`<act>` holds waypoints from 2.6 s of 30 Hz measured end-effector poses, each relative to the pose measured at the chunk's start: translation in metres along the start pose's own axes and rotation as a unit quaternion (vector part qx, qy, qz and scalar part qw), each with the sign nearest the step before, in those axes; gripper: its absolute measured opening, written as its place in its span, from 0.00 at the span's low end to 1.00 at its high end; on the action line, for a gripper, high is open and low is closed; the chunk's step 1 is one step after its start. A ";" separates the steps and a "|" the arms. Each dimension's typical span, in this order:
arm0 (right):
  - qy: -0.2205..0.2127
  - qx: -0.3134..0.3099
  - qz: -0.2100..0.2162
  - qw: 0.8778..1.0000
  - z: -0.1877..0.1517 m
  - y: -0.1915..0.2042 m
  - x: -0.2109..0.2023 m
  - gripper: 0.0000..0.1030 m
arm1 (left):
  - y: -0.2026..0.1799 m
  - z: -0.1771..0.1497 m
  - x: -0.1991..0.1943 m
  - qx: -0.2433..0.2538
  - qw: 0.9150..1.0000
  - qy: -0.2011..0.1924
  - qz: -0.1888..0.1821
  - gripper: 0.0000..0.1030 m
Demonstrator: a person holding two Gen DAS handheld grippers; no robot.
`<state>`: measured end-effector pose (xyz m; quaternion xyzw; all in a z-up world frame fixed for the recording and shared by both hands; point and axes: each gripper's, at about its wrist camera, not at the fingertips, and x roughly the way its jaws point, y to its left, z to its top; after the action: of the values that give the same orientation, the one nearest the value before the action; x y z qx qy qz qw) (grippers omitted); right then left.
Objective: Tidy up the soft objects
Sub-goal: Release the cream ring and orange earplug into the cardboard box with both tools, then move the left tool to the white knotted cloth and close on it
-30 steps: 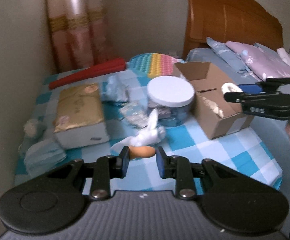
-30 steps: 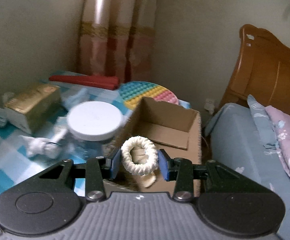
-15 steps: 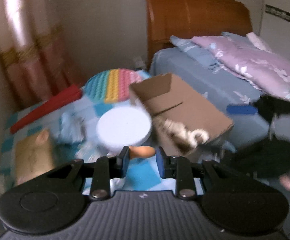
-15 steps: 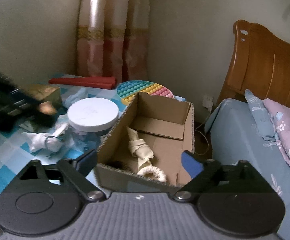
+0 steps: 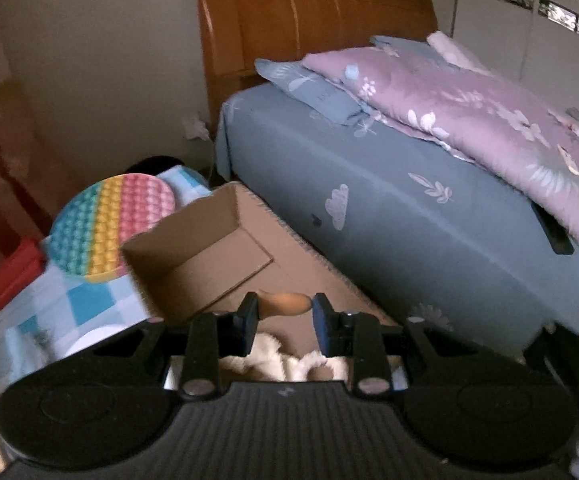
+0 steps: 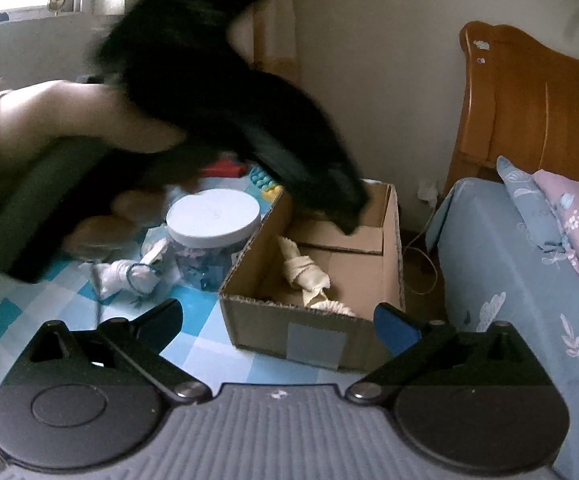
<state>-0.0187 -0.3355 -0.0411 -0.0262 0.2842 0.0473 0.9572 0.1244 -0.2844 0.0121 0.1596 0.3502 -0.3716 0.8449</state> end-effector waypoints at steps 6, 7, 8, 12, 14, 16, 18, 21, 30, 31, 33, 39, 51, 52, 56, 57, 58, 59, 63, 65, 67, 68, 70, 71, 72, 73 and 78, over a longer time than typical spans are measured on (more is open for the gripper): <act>0.001 -0.002 0.008 1.000 -0.002 0.002 -0.002 1.00 | -0.004 0.006 0.018 -0.004 1.000 -0.007 0.005 0.93; 0.002 0.000 0.010 1.000 -0.003 0.002 -0.001 1.00 | -0.003 0.004 0.015 -0.005 1.000 -0.012 0.004 0.93; 0.005 0.003 0.012 1.000 -0.003 0.002 0.000 1.00 | -0.001 0.003 0.012 -0.010 1.000 -0.012 0.001 0.93; 0.009 0.003 0.015 1.000 -0.004 0.008 -0.002 1.00 | 0.008 -0.003 -0.001 -0.025 1.000 -0.012 0.000 0.96; 0.007 0.001 0.019 1.000 -0.004 0.012 -0.006 1.00 | 0.011 -0.008 -0.015 -0.029 0.999 -0.019 0.010 0.97; 0.005 -0.003 0.019 1.000 -0.003 0.017 -0.010 1.00 | 0.013 -0.013 -0.028 -0.031 0.999 -0.026 0.017 0.97; 0.004 -0.007 0.020 1.000 -0.003 0.021 -0.013 1.00 | 0.017 -0.021 -0.045 -0.035 0.998 -0.036 0.023 0.97; 0.003 -0.008 0.023 1.000 -0.002 0.028 -0.017 1.00 | 0.024 -0.032 -0.066 -0.045 0.998 -0.043 0.025 0.97; 0.018 0.006 0.039 0.999 -0.004 0.044 -0.016 1.00 | 0.045 -0.095 -0.121 -0.105 0.992 -0.032 0.067 0.97; 0.020 0.007 0.042 0.999 -0.004 0.046 -0.015 1.00 | 0.046 -0.102 -0.124 -0.108 0.991 -0.031 0.075 0.97; 0.021 0.008 0.049 0.999 -0.004 0.051 -0.015 1.00 | 0.045 -0.117 -0.130 -0.110 0.989 -0.025 0.096 0.97; 0.034 -0.002 0.054 0.998 -0.005 0.066 -0.011 1.00 | 0.050 -0.160 -0.146 -0.128 0.984 -0.018 0.123 0.97; 0.057 -0.040 0.062 0.996 0.000 0.103 0.007 1.00 | 0.081 -0.209 -0.152 -0.182 0.973 -0.008 0.140 0.97; 0.059 -0.042 0.062 0.995 0.001 0.105 0.010 1.00 | 0.084 -0.211 -0.152 -0.183 0.973 -0.007 0.142 0.97; 0.068 -0.050 0.061 0.995 0.003 0.113 0.019 1.00 | 0.094 -0.217 -0.149 -0.186 0.971 -0.008 0.147 0.97; 0.071 -0.050 0.060 0.994 0.003 0.114 0.022 1.00 | 0.096 -0.219 -0.149 -0.183 0.972 -0.012 0.147 0.97; 0.074 -0.052 0.060 0.994 0.002 0.115 0.025 1.00 | 0.097 -0.220 -0.148 -0.181 0.972 -0.014 0.147 0.97; 0.077 -0.053 0.059 0.994 0.002 0.115 0.027 1.00 | 0.099 -0.221 -0.146 -0.179 0.973 -0.016 0.146 0.97; 0.088 -0.056 0.056 0.993 -0.001 0.114 0.035 1.00 | 0.102 -0.219 -0.136 -0.162 0.976 -0.015 0.144 0.97; 0.093 -0.056 0.058 0.992 -0.003 0.112 0.038 1.00 | 0.103 -0.216 -0.129 -0.153 0.978 -0.017 0.139 0.97; 0.096 -0.059 0.059 0.992 -0.006 0.111 0.041 1.00 | 0.103 -0.213 -0.124 -0.149 0.980 -0.025 0.128 0.97; 0.098 -0.061 0.060 0.992 -0.007 0.111 0.042 1.00 | 0.102 -0.211 -0.120 -0.146 0.981 -0.034 0.121 0.97; 0.101 -0.065 0.061 0.991 -0.009 0.110 0.044 1.00 | 0.099 -0.208 -0.115 -0.136 0.983 -0.046 0.116 0.97; 0.102 -0.068 0.060 0.991 -0.011 0.109 0.045 1.00 | 0.097 -0.204 -0.111 -0.125 0.985 -0.046 0.113 0.97; 0.103 -0.070 0.060 0.990 -0.011 0.109 0.046 1.00 | 0.095 -0.201 -0.107 -0.117 0.986 -0.042 0.114 0.97; 0.103 -0.073 0.059 0.990 -0.012 0.108 0.047 1.00 | 0.094 -0.198 -0.103 -0.111 0.986 -0.035 0.116 0.97; 0.105 -0.068 0.063 0.990 -0.015 0.102 0.051 1.00 | 0.090 -0.188 -0.085 -0.075 0.992 -0.013 0.104 0.95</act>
<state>0.0055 -0.2316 -0.0836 -0.0784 0.3802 0.1242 0.9132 0.0616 -0.0805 -0.0590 0.1263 0.3474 -0.2563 0.8931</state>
